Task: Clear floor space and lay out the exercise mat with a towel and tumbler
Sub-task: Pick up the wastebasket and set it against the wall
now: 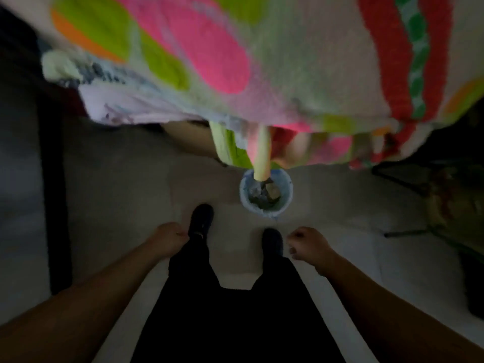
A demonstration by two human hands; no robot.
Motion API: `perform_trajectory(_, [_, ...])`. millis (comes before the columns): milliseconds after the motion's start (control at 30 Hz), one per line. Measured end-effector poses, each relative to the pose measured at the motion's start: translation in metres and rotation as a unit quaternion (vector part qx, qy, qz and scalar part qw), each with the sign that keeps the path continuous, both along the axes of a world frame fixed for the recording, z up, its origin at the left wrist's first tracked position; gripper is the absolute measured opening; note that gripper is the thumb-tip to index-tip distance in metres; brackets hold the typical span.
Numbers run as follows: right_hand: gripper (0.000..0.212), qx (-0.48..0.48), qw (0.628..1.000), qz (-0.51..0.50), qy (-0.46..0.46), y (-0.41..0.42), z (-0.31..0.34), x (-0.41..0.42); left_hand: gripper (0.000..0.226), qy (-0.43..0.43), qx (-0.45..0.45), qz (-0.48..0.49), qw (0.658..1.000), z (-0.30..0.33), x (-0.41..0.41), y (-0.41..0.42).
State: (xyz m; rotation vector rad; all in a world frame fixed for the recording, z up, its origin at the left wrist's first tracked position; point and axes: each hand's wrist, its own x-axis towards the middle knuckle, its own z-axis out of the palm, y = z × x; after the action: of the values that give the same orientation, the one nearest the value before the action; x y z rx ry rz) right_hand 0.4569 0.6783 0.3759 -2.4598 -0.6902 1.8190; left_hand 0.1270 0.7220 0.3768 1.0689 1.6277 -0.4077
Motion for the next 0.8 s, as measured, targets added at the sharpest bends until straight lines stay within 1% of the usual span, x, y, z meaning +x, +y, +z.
perform_trajectory(67, [0.011,-0.024,0.999,0.018,0.023,0.006,-0.034,0.014,0.015,0.025,0.009,0.11,0.994,-0.008,0.012,-0.035])
perform_trajectory(100, [0.01,-0.039,0.998,0.024,0.031,0.009,-0.051,0.021,0.014,0.036,0.009,0.15,0.988,-0.013,0.02,-0.054])
perform_trajectory(167, [0.011,-0.067,0.997,0.023,0.029,0.01,-0.082,0.034,0.013,0.033,-0.022,0.177,0.983,-0.026,0.042,-0.096])
perform_trajectory(267, [0.013,-0.089,0.996,0.006,0.002,0.015,-0.126,0.043,0.02,0.018,-0.093,0.178,0.98,-0.056,0.079,-0.148])
perform_trajectory(333, [0.011,-0.093,0.996,-0.011,-0.013,0.021,-0.163,0.041,0.02,0.012,-0.112,0.192,0.975,-0.088,0.099,-0.173])
perform_trajectory(367, [0.015,-0.094,0.995,-0.026,-0.018,0.023,-0.184,0.039,0.02,0.012,-0.117,0.198,0.973,-0.107,0.108,-0.183])
perform_trajectory(467, [0.029,-0.094,0.99,-0.098,-0.023,0.028,-0.257,0.029,0.022,-0.003,-0.122,0.184,0.975,-0.178,0.125,-0.209])
perform_trajectory(533, [0.037,-0.098,0.981,-0.166,-0.022,0.028,-0.309,0.024,0.028,-0.017,-0.134,0.146,0.98,-0.23,0.132,-0.228])
perform_trajectory(600, [0.035,-0.102,0.971,-0.217,-0.018,0.026,-0.356,0.021,0.034,-0.025,-0.154,0.117,0.981,-0.277,0.137,-0.248])
perform_trajectory(667, [0.031,-0.088,0.966,-0.242,0.003,0.025,-0.394,0.019,0.038,-0.027,-0.172,0.109,0.979,-0.313,0.139,-0.267])
perform_trajectory(733, [0.042,-0.058,0.962,-0.268,0.02,0.024,-0.422,0.021,0.041,-0.023,-0.187,0.113,0.976,-0.335,0.14,-0.284])
perform_trajectory(800, [0.049,-0.023,0.953,-0.302,0.026,0.021,-0.443,0.021,0.04,-0.024,-0.196,0.128,0.972,-0.345,0.142,-0.298])
